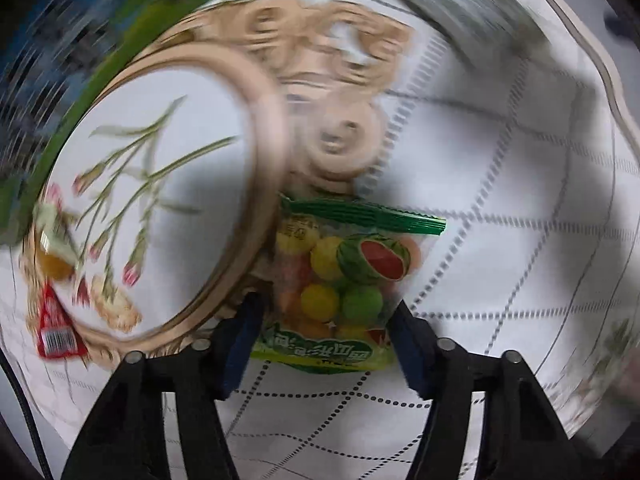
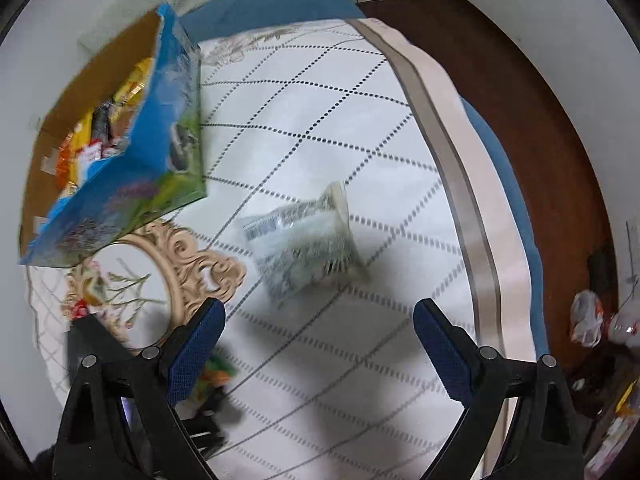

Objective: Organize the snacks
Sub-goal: 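Grasp the watermelon candy bag with the left tool while the right tool grasps the white packet, then lower both packets into the cardboard box and open both tools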

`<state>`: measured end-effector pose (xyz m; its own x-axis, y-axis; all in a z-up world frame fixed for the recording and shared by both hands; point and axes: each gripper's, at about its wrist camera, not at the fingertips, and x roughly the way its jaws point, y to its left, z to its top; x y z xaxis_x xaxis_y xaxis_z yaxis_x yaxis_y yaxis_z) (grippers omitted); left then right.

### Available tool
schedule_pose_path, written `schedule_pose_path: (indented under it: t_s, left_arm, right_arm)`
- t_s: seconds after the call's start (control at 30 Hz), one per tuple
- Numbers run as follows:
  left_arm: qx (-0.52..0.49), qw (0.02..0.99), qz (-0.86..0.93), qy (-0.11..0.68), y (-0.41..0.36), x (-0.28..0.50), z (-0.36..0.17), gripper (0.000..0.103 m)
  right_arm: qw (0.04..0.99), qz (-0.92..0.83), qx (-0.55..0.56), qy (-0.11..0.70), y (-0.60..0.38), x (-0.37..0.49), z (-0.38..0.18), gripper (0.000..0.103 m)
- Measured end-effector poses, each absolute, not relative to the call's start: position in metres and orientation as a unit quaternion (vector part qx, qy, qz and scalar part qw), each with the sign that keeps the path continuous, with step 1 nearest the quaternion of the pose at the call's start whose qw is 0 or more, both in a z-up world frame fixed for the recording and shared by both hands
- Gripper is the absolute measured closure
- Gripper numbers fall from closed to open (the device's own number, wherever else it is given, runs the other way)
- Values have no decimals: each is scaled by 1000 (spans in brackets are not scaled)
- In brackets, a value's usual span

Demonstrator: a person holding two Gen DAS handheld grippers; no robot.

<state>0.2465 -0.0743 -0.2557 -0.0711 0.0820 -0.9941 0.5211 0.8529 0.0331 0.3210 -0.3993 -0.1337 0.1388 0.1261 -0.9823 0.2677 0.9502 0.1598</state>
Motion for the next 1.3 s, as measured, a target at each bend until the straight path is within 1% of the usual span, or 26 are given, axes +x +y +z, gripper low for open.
schedule_pose_path:
  t_s: [0.23,0.33,0.37,0.4,0.5,0.7,0.73,0.77,0.9,1.0,1.03,1.17,1.3]
  left_arm:
    - [18,663,-52,746,8,284,-250,45]
    - [-20,660,-38,751,33,289,-253,45]
    - [-27,657,-38,753,37,291,-255,45]
    - [-31,656,-40,753,40,293,-257,45]
    - [-31,652,-48,756,47,289,-267,44]
    - [-9,651,-54,757,39,289,-274,44]
    - [-8,651,-53,757,37,288,-274,44]
    - [-7,652,-52,756,36,288,-274,44]
    - [0,656,-47,754,19,280,-281,44]
    - [8,659,-44,751,10,288,-272,45]
    - [12,660,-44,750,7,277,-271,46]
    - [20,662,-44,748,0,271,-265,50]
    - [19,664,-44,746,1,269,-259,54]
  right_arm:
    - [715,-25,101,692,-387,370,-188,6]
    - [705,-14,91,703,-377,381,-206,7]
    - [702,-9,94,706,-373,382,-210,15]
    - [703,-5,93,706,-368,382,-213,26]
    - [706,9,66,706,-346,374,-215,32]
    - [685,50,56,725,-303,341,-221,33]
    - [683,51,56,726,-300,338,-222,32]
    - [682,51,55,727,-296,335,-224,29]
    - [683,35,50,728,-292,334,-232,29]
    - [685,26,58,726,-294,337,-232,29]
    - [686,25,59,725,-291,339,-233,29]
    - [690,23,56,722,-292,346,-232,31]
    - [693,18,57,718,-295,333,-231,34]
